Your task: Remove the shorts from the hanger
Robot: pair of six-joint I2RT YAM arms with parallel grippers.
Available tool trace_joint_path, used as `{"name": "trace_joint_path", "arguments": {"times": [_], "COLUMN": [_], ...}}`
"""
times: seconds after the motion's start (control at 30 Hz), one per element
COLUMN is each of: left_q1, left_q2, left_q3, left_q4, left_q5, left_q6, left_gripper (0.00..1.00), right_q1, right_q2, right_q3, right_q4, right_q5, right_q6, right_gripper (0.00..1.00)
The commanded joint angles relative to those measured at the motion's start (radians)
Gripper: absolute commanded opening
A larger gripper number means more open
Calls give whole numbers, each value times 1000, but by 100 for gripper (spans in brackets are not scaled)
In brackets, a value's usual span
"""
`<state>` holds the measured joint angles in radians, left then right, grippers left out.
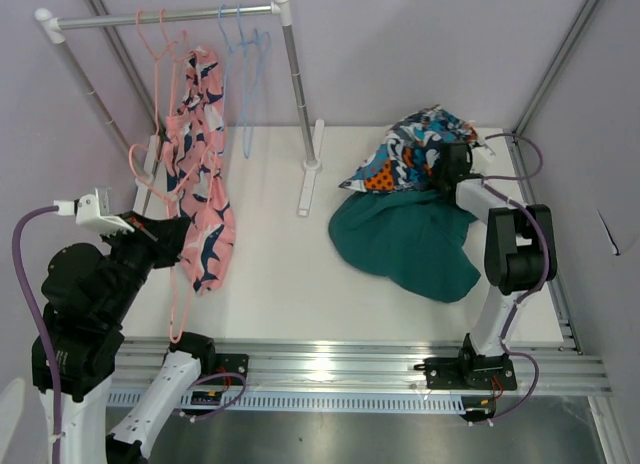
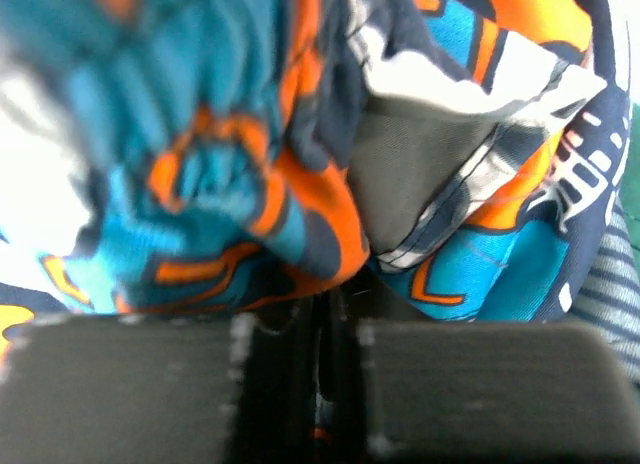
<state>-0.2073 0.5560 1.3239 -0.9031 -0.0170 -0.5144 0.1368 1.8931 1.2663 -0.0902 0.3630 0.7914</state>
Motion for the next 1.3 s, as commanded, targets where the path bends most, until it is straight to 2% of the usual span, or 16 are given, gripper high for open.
{"name": "trace_joint_path", "arguments": {"times": [0.0, 0.03, 0.07, 0.1, 0.13, 0.27, 0.47, 0.57, 0.63, 0.73, 0.87, 1.07, 1.27], "left_q1": [-6, -6, -6, -6, -6, -6, -6, -6, -6, -6, -6, -6, -6], "left_q2": [16, 18, 19, 21, 21, 24, 9, 4, -1, -13, -22, -39, -70], "left_q3": [28, 28, 29, 31, 29, 28, 9, 11, 8, 5, -12, -35, -84], "left_q4": [24, 26, 26, 24, 26, 30, 32, 24, 20, 21, 33, 38, 46], "left_q5": [-5, -3, -3, -3, -6, -6, -3, -8, -6, -1, 9, 45, 48], "left_q6": [14, 14, 14, 14, 16, 14, 8, 11, 13, 10, 4, 7, 1], "left_gripper": [0, 0, 0, 0, 0, 0, 0, 0, 0, 0, 0, 0, 0], "right_q1": [-84, -98, -115, -118, -121, -103, -19, 70, 151, 245, 354, 300, 512], "right_q2": [-40, -40, -43, -46, -48, -84, -244, -362, -449, -528, -610, -657, -625], "right_q3": [30, 48, 57, 68, 88, 117, 134, 145, 146, 121, 47, -165, -237], "right_q4": [-109, -89, -71, -39, -25, 20, 37, 3, -16, -78, -196, -292, -475], "right_q5": [151, 114, 96, 73, 26, -61, -113, -37, 71, 158, 212, 159, 292], "right_q6": [-30, -53, -73, -119, -142, -222, -360, -453, -501, -523, -483, -345, -218], "right_gripper": [17, 47, 68, 87, 99, 100, 100, 99, 99, 99, 99, 99, 99]}}
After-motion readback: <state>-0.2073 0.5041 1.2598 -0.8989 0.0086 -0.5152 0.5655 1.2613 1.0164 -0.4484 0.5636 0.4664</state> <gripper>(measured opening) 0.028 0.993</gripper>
